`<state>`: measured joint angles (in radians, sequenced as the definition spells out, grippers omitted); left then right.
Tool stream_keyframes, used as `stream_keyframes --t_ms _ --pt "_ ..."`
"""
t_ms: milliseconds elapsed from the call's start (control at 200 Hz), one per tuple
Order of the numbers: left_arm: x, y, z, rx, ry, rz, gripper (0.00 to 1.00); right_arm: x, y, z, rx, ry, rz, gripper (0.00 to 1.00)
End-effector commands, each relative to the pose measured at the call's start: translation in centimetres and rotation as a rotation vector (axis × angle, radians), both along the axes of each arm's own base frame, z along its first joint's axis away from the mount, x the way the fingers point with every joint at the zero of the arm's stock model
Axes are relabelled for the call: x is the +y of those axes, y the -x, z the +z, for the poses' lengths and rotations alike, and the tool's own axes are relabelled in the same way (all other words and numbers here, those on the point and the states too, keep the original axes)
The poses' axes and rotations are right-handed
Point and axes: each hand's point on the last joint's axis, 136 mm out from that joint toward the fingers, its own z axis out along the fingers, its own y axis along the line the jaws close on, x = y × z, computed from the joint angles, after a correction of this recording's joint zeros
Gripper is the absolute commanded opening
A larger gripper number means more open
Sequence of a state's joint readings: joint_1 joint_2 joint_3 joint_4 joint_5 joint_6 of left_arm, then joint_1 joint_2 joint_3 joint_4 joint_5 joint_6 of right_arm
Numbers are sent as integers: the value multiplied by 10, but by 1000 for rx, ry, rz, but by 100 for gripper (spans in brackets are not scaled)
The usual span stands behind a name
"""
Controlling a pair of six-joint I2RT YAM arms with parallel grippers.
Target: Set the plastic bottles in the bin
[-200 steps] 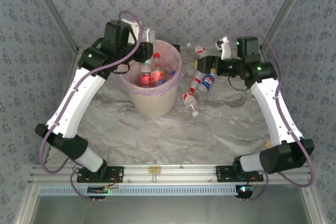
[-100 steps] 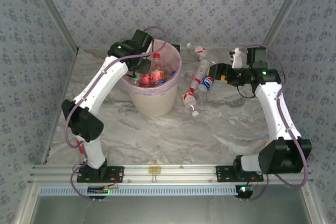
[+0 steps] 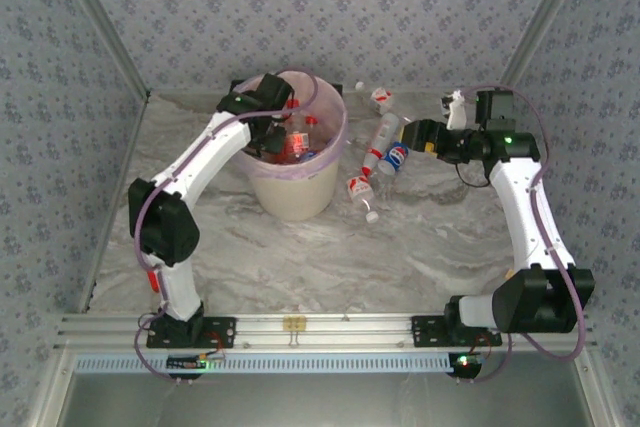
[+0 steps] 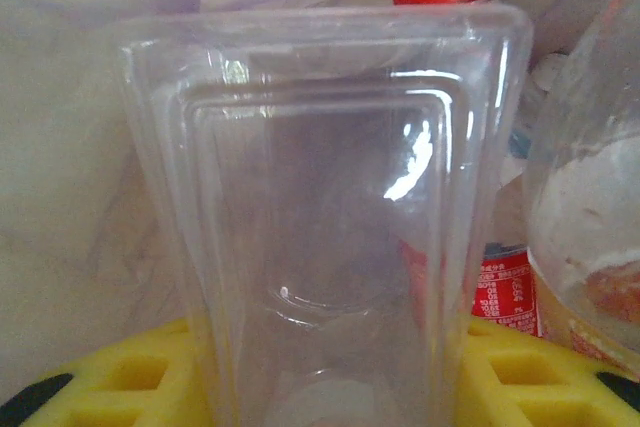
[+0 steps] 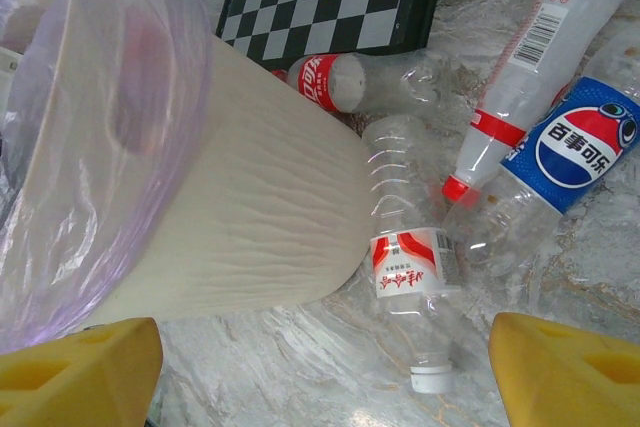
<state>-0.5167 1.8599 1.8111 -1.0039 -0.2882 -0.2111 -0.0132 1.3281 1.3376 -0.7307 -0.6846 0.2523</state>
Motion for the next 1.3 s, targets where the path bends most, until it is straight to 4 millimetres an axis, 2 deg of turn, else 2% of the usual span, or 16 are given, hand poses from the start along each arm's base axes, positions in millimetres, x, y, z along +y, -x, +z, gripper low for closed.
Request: stream_keyframes --t_ms 0,215,300,500,770,980,1174,1254,1279,1294 --pt "-6 2 -26 55 52 22 43 0 10 2 -5 -6 18 87" --pt "-8 10 -36 82 94 25 57 0 8 0 2 -19 12 87" --pt "-11 11 -30 74 137 22 66 -1 8 1 2 -19 10 87" --pt "-7 12 14 -10 166 14 80 -2 7 4 2 -17 -3 86" --pt "-6 18 74 -115 214 -14 86 -5 2 -1 36 -24 -48 86" --pt "-13 28 112 -194 275 -54 89 -30 0 -36 143 97 -174 86" --pt "-17 42 142 -259 318 -88 92 -35 -1 -67 225 117 -249 87" --pt "-29 51 153 -267 389 -157 92 -36 2 -82 264 129 -281 88" --pt "-34 54 157 -270 419 -179 92 -35 1 -81 259 125 -288 88" --pt "-36 56 159 -271 437 -191 91 -34 6 -92 283 128 -288 88"
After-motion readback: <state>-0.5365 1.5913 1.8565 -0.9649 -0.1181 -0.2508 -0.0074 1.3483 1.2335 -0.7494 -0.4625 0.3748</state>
